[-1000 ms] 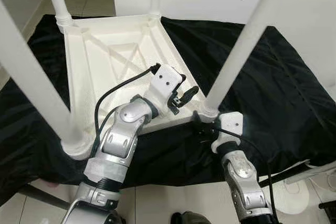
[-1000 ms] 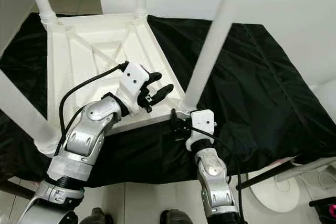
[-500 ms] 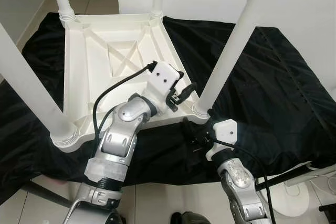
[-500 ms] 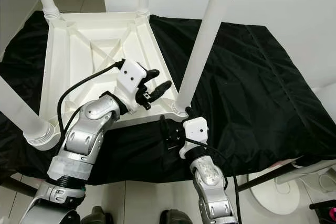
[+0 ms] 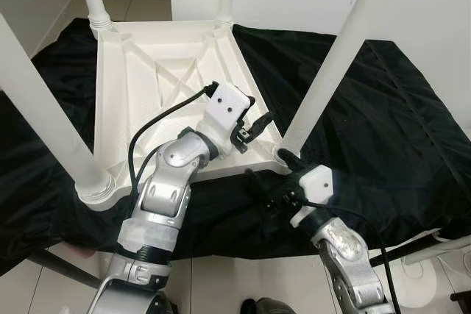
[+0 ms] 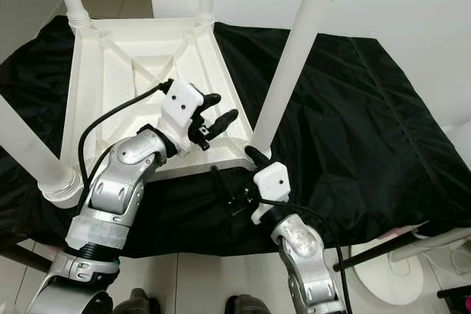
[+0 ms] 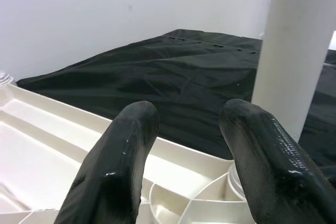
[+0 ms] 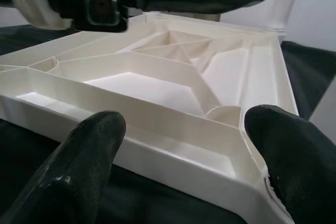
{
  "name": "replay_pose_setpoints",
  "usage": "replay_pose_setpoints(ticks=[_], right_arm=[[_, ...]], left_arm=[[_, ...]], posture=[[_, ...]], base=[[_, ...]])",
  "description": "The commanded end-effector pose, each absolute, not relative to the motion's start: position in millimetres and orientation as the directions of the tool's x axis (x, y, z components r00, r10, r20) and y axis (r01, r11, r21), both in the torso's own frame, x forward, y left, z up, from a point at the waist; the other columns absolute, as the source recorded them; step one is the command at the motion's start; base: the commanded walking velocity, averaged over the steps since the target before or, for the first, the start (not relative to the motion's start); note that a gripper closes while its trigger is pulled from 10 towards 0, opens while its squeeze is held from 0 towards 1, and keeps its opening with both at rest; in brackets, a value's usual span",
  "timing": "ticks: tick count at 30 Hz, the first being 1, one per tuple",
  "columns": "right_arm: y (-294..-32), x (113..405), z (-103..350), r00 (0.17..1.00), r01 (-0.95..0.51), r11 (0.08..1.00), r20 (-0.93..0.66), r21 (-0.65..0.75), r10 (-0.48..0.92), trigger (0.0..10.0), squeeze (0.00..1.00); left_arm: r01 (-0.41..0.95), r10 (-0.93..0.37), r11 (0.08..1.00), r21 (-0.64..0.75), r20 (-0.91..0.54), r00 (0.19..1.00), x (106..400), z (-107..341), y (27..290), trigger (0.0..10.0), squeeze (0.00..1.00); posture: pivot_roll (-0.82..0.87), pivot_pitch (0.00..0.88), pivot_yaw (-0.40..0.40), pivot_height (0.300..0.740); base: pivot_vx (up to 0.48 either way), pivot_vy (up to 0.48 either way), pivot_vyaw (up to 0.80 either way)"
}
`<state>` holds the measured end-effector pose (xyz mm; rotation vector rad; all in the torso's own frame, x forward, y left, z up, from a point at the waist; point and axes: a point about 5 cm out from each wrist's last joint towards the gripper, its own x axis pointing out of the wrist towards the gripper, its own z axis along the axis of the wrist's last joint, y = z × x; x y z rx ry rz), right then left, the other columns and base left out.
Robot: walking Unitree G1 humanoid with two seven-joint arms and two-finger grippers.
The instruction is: Building children table
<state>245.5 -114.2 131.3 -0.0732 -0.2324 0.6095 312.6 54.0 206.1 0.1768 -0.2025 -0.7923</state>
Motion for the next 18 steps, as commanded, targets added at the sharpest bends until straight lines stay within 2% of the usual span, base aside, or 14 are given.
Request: replay_pose_setpoints(ticks=[1, 7, 8, 10, 11, 14, 18], right_arm=[[-117.9, 253.5, 127.9, 0.795, -0.574, 0.811, 0.164, -0.113, 0.585, 10.0, 0.00], [-121.5, 272.3, 134.8, 0.796, -0.580, 0.813, 0.179, -0.042, 0.578, 10.0, 0.00], [-120.1, 282.2, 137.7, 0.789, -0.599, 0.801, 0.188, 0.018, 0.585, 10.0, 0.00], [-120.1, 282.2, 137.7, 0.789, -0.599, 0.801, 0.188, 0.018, 0.585, 10.0, 0.00], [-118.3, 290.5, 140.4, 0.784, -0.612, 0.786, 0.199, 0.088, 0.588, 10.0, 0.00], [-117.7, 298.1, 142.5, 0.783, -0.616, 0.776, 0.211, 0.135, 0.585, 10.0, 0.00], [-127.1, 314.7, 145.1, 0.825, -0.561, 0.800, 0.230, 0.214, 0.517, 10.0, 0.00]], left_arm=[[0.602, -0.632, 0.772, 0.203, 0.143, 0.762, 315.8, 209.2, 57.4, 10.0, 0.00], [0.682, -0.715, 0.697, 0.221, 0.138, 0.686, 305.5, 209.1, 52.5, 10.0, 0.00], [0.717, -0.753, 0.654, 0.239, 0.123, 0.646, 300.2, 207.2, 49.8, 10.0, 0.00], [0.717, -0.753, 0.654, 0.239, 0.123, 0.646, 300.2, 207.2, 49.8, 10.0, 0.00], [0.741, -0.779, 0.621, 0.255, 0.104, 0.618, 296.0, 205.1, 47.5, 10.0, 0.00], [0.763, -0.803, 0.589, 0.265, 0.085, 0.590, 290.7, 202.5, 45.7, 10.0, 0.00], [0.816, -0.852, 0.509, 0.275, 0.027, 0.522, 276.9, 195.0, 44.5, 10.0, 0.00]], posture=[[-0.04, 0.033, -0.052, 0.740], [-0.05, 0.025, -0.055, 0.740], [-0.04, 0.030, -0.057, 0.740], [-0.04, 0.030, -0.057, 0.740], [-0.04, 0.034, -0.059, 0.740], [-0.04, 0.034, -0.059, 0.740], [-0.02, 0.042, -0.058, 0.740]], base=[[0.000, 0.000, 0.00], [0.000, 0.000, 0.00], [0.000, 0.000, 0.00], [0.000, 0.000, 0.00], [0.000, 0.000, 0.00], [0.000, 0.000, 0.00], [0.000, 0.000, 0.00]])
